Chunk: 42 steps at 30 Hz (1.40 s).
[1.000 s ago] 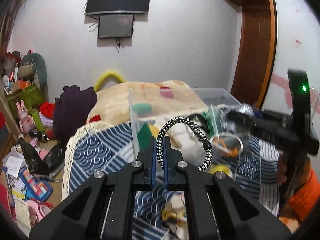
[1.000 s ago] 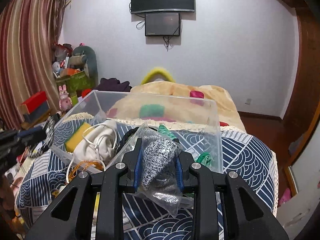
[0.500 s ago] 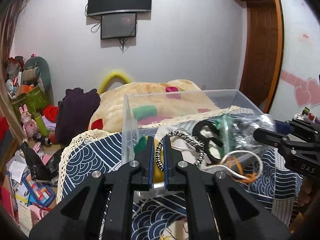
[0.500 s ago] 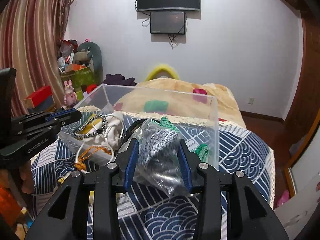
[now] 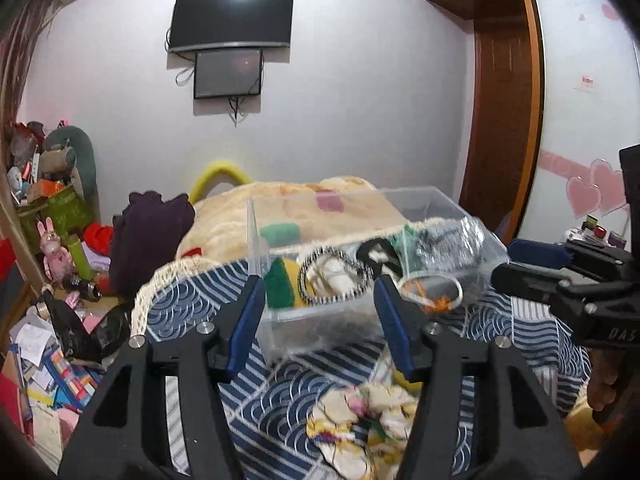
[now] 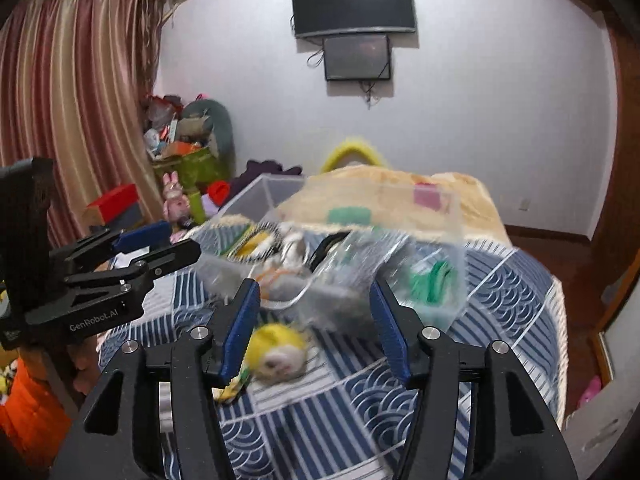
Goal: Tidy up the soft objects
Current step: 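Grasp the floral cloth with the left tool while the right tool grasps the yellow plush ball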
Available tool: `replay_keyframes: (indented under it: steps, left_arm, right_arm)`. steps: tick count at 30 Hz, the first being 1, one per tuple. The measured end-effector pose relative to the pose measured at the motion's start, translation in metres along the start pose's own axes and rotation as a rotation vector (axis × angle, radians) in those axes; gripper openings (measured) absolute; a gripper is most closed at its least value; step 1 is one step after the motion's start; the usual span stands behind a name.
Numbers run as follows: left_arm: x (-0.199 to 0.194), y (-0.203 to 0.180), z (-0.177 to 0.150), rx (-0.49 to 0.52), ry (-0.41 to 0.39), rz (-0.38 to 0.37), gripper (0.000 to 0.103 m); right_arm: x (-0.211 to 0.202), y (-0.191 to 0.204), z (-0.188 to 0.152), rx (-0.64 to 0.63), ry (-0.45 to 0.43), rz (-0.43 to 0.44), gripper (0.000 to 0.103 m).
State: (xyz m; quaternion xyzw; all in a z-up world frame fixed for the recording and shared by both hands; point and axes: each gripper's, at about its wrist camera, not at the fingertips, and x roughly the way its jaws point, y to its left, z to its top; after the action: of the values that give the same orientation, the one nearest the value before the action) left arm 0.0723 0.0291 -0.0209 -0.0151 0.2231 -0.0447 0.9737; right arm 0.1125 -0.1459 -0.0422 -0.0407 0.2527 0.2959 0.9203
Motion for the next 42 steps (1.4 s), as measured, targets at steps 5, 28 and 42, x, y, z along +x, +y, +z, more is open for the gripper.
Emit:
replay_keyframes:
  steps: [5,28,42]
  left_arm:
    - [0.007,0.004,-0.023,-0.014,0.109,-0.013,0.070]
    - [0.033,-0.005,-0.077,0.018,0.258,-0.067,0.012]
    - [-0.009,-0.007,-0.030,-0.008,0.076,-0.043,0.009]
  right_arm:
    - [0.024,0.007,-0.019,0.017,0.099,0.064,0.056]
    - [0.070,0.019,-0.033,0.025,0.224,0.101,0.040]
    - [0.007,0.010,-0.014,-0.023,0.044,-0.038,0.040]
